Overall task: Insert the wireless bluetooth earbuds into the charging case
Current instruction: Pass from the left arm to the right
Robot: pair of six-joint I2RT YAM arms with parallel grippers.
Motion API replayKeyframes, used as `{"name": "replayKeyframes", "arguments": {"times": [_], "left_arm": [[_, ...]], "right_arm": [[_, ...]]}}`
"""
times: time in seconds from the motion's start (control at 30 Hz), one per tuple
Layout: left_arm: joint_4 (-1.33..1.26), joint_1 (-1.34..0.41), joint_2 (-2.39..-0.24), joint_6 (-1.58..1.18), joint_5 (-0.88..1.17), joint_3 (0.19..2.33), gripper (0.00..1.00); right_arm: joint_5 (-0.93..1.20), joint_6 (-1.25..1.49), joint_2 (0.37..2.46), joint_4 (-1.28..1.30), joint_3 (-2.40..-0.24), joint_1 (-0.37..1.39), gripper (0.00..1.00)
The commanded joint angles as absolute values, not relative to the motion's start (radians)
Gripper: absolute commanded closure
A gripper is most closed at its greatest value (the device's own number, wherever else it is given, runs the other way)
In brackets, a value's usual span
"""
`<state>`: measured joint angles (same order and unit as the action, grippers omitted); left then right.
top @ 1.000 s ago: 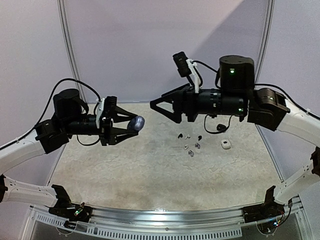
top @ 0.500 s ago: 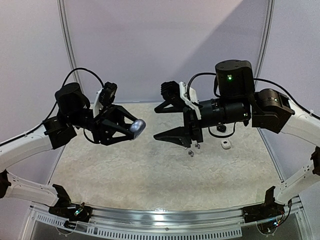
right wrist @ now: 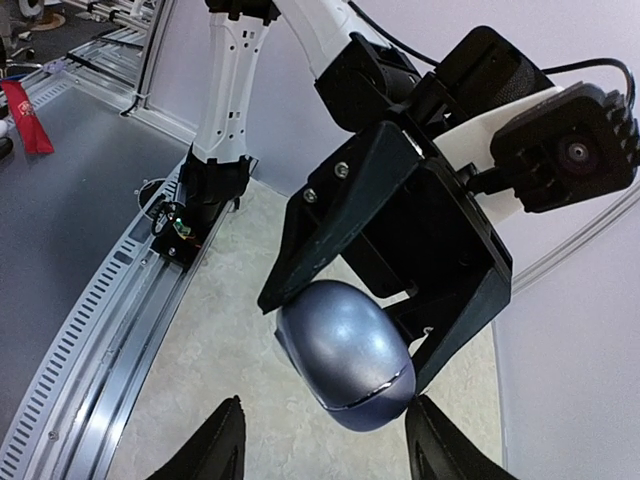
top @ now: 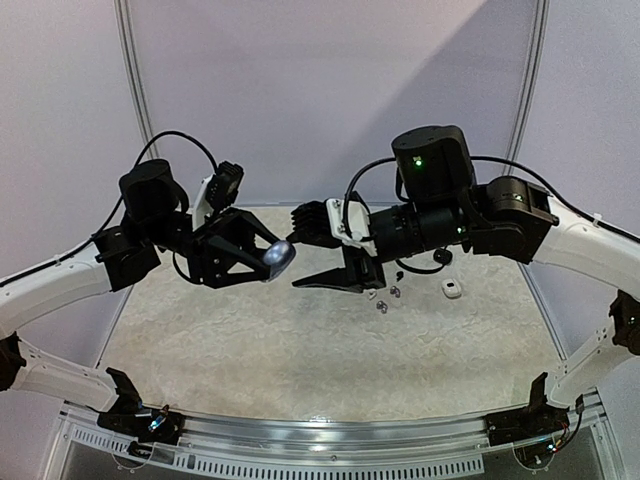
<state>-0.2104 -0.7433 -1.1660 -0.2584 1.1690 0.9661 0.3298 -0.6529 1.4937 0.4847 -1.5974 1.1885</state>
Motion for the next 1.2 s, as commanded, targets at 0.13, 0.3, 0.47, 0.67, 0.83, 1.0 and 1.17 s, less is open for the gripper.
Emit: {"name": "replayKeyframes", "arguments": {"times": [0.13,0.3,0.47,0.67,0.83,1.0,1.17], "left_arm": [[-0.171,-0.750,-1.174,-0.221,1.190,0.992,1.00],[-0.166,-0.753,-1.175,-0.212,1.194,0.992,1.00],[-0.163,-0.755,-1.174,-0.206,1.196,0.991,1.00],[-0.161,-0.756,-1.169,-0.203,1.194,0.989,1.00],[-0.158,-0.758,-1.164,-0.196,1.178,0.983,1.00],[-0.140,-0.757,-1.154,-0.184,1.131,0.973,0.51],[-0.053,-0.744,-1.129,-0.096,1.090,0.976,0.07]], "right_arm": [[0.383,-0.700,1.536,0.465,-1.651,1.191,0.54],[0.409,-0.710,1.562,0.507,-1.688,1.192,0.59],[0.415,-0.719,1.585,0.536,-1.708,1.190,0.70],[0.443,-0.720,1.594,0.579,-1.736,1.192,0.93],[0.476,-0.703,1.597,0.588,-1.741,1.192,1.00],[0.474,-0.688,1.594,0.590,-1.740,1.191,1.00],[0.411,-0.650,1.566,0.580,-1.706,1.191,1.00]]}}
